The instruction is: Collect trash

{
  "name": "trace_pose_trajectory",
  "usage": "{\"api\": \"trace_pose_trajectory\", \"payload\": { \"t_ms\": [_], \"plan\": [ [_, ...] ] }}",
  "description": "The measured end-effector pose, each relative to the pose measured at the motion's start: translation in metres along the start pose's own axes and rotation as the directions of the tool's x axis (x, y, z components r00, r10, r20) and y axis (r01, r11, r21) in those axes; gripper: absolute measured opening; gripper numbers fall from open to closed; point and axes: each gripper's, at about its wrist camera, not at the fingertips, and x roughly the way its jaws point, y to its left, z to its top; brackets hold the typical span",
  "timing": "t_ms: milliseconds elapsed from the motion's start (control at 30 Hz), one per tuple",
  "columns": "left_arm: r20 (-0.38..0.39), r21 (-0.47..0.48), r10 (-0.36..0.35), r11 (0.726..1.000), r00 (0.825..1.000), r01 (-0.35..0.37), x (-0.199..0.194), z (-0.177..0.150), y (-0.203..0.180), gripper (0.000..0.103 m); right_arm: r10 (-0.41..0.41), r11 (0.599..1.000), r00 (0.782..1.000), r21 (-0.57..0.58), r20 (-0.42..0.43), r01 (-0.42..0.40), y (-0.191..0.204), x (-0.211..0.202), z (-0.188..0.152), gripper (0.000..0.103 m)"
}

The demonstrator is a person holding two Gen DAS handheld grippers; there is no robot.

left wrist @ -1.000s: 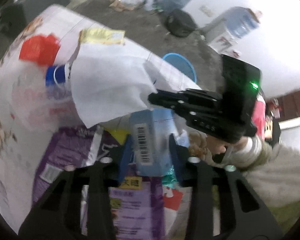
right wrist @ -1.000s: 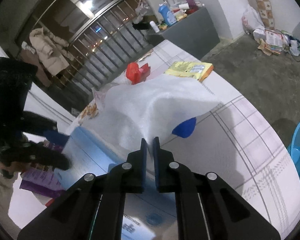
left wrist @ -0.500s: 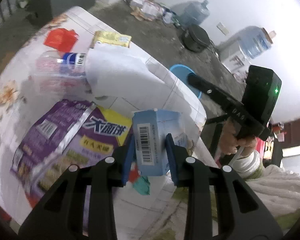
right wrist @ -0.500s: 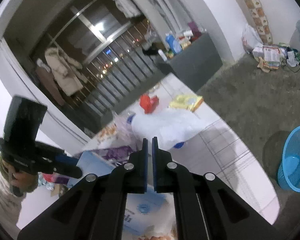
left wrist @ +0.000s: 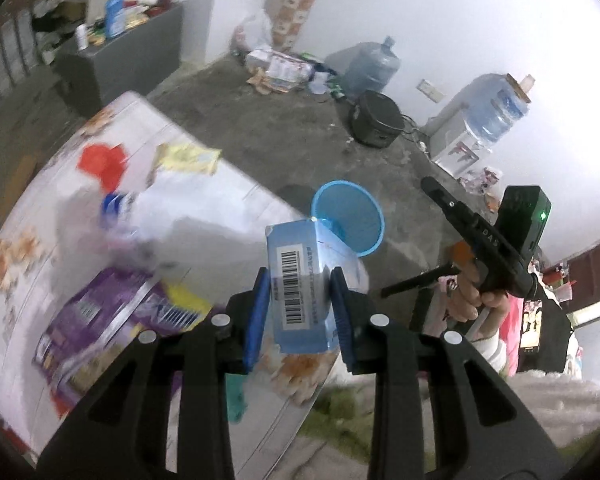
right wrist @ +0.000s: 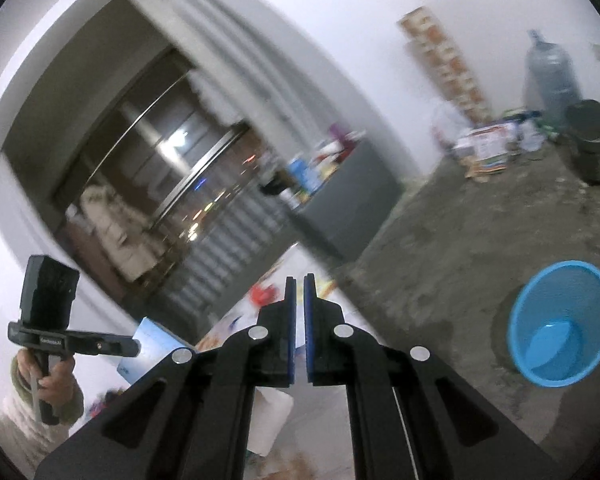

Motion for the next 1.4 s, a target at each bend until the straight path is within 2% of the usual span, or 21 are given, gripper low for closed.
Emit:
{"api": "trace_pose_trajectory", "payload": {
  "t_ms": [233,333,467,633,733,833,867,900,967,1033,1067,1100,1167,1200,1233,1300,1400],
  "plan": [
    [-0.016,0.095,-0.024,0.995,1.0,0.026,0.077,0.069,-0.056,0.028,-0.156,0.975,0.985,0.172,0.068,0.143,-0.096,-0.039,0.021,0.004],
    [-0.047,0.13,-0.023,0.991,0.999,0.029,0.131,0.098,-0.08,0.028,-0.207,0.95,0.977,0.246,0.048,0.19,-0.134,-0.041,0.02,0.004],
    [-0.112,0.156,-0.023,0.987,0.993,0.04,0.204,0.122,-0.104,0.028,-0.264,0.897,0.965,0.366,-0.008,0.248,-0.193,-0.036,0.012,0.004],
    [-0.213,0.136,-0.029,0.989,0.977,0.059,0.289,0.135,-0.114,0.028,-0.318,0.831,0.946,0.46,-0.066,0.312,-0.24,-0.03,-0.003,0.004],
    [-0.241,0.119,-0.037,0.991,0.97,0.067,0.33,0.139,-0.119,0.028,-0.347,0.812,0.935,0.474,-0.073,0.339,-0.255,-0.032,-0.005,0.004],
    [-0.256,0.098,-0.076,0.99,0.964,0.104,0.372,0.142,-0.13,0.029,-0.381,0.788,0.921,0.492,-0.081,0.369,-0.269,-0.035,-0.006,0.004],
    [-0.266,0.092,-0.071,0.991,0.961,0.098,0.383,0.141,-0.129,0.033,-0.39,0.78,0.917,0.499,-0.086,0.378,-0.274,-0.038,-0.006,0.004],
    [-0.275,0.086,-0.044,0.994,0.96,0.07,0.394,0.141,-0.129,0.045,-0.4,0.77,0.911,0.504,-0.096,0.391,-0.278,-0.037,-0.006,0.005],
    [-0.271,0.066,-0.012,0.997,0.962,0.031,0.399,0.141,-0.127,0.052,-0.422,0.754,0.898,0.502,-0.124,0.424,-0.284,-0.034,-0.006,0.005],
    [-0.264,0.046,-0.023,0.998,0.964,0.036,0.39,0.14,-0.125,0.052,-0.433,0.754,0.89,0.485,-0.14,0.443,-0.282,-0.035,-0.008,0.01],
    [-0.255,0.047,-0.026,0.998,0.967,0.039,0.378,0.139,-0.124,0.053,-0.44,0.76,0.886,0.464,-0.147,0.455,-0.279,-0.034,-0.009,0.021],
    [-0.228,0.06,-0.018,0.998,0.974,0.033,0.36,0.137,-0.123,0.057,-0.45,0.768,0.88,0.436,-0.154,0.469,-0.273,-0.035,-0.01,0.036],
    [-0.149,0.099,-0.009,0.995,0.989,0.024,0.321,0.129,-0.122,0.067,-0.49,0.778,0.855,0.356,-0.171,0.517,-0.26,-0.03,-0.011,0.052],
    [-0.111,0.114,0.005,0.993,0.994,0.008,0.304,0.124,-0.12,0.074,-0.506,0.787,0.845,0.308,-0.174,0.535,-0.25,-0.027,-0.011,0.055],
    [-0.045,0.135,0.022,0.991,0.999,-0.016,0.274,0.112,-0.12,0.076,-0.518,0.795,0.837,0.262,-0.176,0.547,-0.241,-0.024,-0.011,0.06],
    [0.019,0.141,0.018,0.99,1.0,-0.021,0.241,0.096,-0.117,0.083,-0.559,0.8,0.81,0.14,-0.178,0.583,-0.217,-0.014,-0.013,0.068],
    [0.112,0.112,0.023,0.993,0.993,-0.035,0.193,0.059,-0.105,0.084,-0.606,0.792,0.781,-0.019,-0.154,0.611,-0.181,-0.003,-0.016,0.083]
  ]
}}
